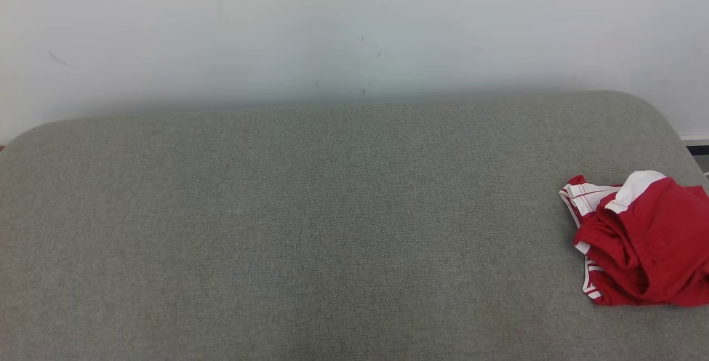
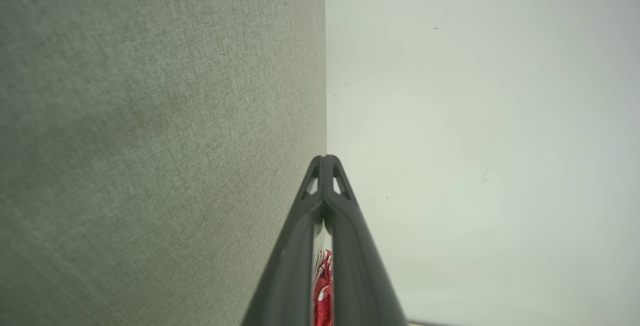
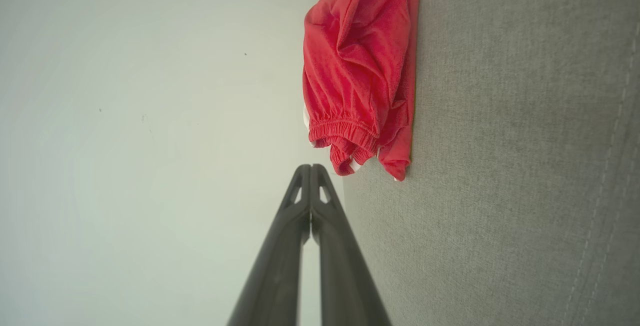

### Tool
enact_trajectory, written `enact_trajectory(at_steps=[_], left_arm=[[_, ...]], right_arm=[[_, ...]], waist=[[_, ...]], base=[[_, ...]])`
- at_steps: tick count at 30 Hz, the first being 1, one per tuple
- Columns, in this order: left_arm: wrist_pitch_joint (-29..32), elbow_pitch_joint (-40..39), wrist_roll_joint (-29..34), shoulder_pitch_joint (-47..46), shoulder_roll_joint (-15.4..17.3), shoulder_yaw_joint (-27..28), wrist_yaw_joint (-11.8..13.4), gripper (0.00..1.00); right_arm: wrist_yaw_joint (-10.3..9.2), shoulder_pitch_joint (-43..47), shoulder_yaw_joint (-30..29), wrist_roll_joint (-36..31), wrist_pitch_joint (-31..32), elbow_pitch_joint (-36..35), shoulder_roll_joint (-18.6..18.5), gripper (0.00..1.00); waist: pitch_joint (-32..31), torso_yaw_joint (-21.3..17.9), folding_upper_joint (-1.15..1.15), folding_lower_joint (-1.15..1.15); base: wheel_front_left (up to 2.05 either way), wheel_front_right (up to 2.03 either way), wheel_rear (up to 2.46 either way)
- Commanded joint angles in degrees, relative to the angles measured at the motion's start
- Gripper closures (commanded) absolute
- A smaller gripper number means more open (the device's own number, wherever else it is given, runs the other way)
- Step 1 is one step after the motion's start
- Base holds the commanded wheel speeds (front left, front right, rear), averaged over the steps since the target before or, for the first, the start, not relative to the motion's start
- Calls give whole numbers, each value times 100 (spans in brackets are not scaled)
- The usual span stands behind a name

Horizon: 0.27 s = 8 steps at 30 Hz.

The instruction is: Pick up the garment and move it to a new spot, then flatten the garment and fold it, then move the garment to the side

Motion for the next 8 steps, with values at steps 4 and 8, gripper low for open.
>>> enact_trajectory(at_steps=[4, 8], left_arm=[[-29, -9, -10, 87, 4, 5, -26, 100], [-28, -9, -10, 87, 4, 2, -26, 100]], right_arm=[[2, 62, 5, 10, -6, -1, 17, 100], [2, 62, 5, 11, -6, -1, 17, 100]], waist=[[0, 0, 0, 0], [0, 0, 0, 0]], base=[[0, 0, 0], [0, 0, 0]])
